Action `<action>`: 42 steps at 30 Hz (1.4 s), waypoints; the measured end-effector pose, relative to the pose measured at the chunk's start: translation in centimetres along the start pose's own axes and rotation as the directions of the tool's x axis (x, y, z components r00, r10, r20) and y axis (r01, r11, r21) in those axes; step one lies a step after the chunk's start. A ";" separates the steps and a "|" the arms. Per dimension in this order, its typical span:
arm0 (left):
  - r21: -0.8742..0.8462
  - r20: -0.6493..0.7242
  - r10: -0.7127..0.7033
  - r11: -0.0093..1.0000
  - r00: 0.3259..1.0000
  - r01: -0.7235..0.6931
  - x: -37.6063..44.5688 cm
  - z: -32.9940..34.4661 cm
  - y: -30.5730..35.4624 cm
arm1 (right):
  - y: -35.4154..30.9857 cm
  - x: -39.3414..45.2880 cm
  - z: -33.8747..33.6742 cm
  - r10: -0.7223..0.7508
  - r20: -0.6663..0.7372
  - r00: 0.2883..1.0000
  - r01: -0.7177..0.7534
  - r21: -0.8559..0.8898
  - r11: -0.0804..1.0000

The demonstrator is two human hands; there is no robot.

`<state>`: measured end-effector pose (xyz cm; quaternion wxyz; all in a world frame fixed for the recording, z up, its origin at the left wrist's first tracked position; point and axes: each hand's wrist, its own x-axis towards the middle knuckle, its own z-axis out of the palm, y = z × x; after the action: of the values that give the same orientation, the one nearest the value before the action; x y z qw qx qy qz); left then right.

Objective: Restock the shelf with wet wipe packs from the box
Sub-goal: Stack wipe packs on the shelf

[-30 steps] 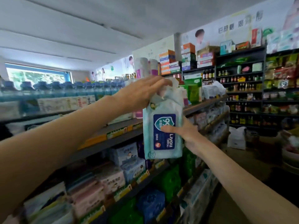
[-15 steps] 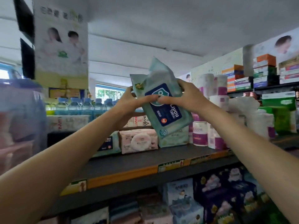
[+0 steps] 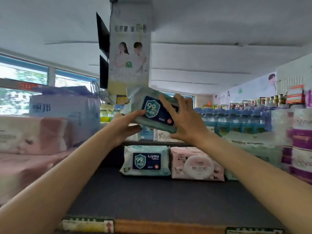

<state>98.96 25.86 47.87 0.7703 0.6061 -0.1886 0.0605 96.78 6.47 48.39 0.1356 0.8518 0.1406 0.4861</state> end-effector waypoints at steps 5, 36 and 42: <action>0.399 -0.300 0.091 0.916 0.950 0.038 4.0 -4.5 -2.7 | -0.5 3.2 6.3 -0.224 -0.012 0.975 0.214 -0.249 0.945; 0.623 0.570 0.343 0.411 0.747 -0.665 -13.4 7.8 -7.0 | -3.1 -18.7 -11.5 0.326 0.614 0.719 -0.229 -0.234 0.945; 0.214 0.883 0.258 0.523 0.392 -0.825 -27.9 16.0 -9.3 | -4.9 -32.2 -25.6 0.632 0.573 0.522 -0.426 -0.467 0.775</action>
<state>72.79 11.93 32.30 0.2836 0.6804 -0.6638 0.1268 58.35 1.48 33.67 0.1363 0.9438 -0.2579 0.1555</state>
